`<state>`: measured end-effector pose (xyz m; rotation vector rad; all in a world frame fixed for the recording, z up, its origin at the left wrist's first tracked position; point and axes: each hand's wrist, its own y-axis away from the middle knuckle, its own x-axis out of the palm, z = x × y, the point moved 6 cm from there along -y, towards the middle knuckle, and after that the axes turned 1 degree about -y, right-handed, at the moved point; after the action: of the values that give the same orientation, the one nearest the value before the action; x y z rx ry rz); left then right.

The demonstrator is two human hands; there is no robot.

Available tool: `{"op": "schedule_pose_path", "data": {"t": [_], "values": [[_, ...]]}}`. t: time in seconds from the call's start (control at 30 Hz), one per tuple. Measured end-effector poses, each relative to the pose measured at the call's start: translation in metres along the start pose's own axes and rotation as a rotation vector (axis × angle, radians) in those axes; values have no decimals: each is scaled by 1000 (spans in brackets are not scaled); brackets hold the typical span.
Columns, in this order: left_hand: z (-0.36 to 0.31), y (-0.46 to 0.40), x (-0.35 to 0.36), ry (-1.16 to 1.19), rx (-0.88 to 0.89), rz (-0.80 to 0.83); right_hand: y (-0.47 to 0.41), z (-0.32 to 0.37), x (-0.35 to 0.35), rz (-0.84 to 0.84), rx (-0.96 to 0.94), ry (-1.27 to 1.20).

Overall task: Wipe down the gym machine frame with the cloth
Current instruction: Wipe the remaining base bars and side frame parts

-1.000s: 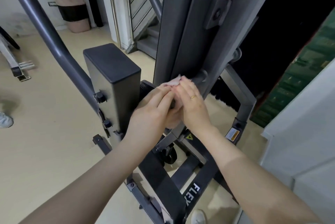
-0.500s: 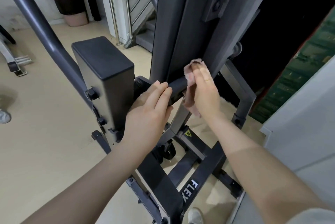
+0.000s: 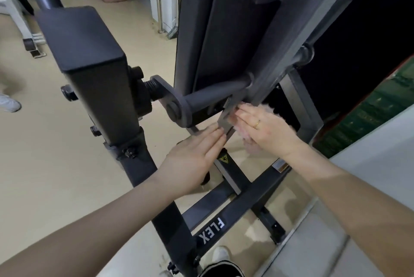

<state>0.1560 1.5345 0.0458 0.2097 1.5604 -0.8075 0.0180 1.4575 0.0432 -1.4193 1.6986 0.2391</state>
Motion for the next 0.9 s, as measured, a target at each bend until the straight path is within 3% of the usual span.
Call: {"op": "schedule_pose_path", "data": {"t": [0.13,0.3,0.37,0.43,0.5,0.57,0.67,0.73,0.83,0.9], "values": [[13,-7,22,77,-189,219,4,12,66,402,-37,319],[18,-12,26,134,-307,192,31,49,107,725,-251,411],[21,-7,32,143,-335,220,24,41,97,629,-192,449],[23,-5,31,160,-346,211,20,21,75,366,7,284],[23,-5,31,192,-360,192,22,5,64,208,102,167],[21,-7,33,232,-376,180,19,12,67,280,16,149],[18,-15,35,258,-391,158,23,45,96,640,-188,138],[17,-23,36,286,-398,136,20,48,87,550,-192,83],[17,-34,40,325,-412,95,41,26,55,201,167,-384],[15,-43,44,366,-413,59,70,-2,49,269,618,-703]]}}
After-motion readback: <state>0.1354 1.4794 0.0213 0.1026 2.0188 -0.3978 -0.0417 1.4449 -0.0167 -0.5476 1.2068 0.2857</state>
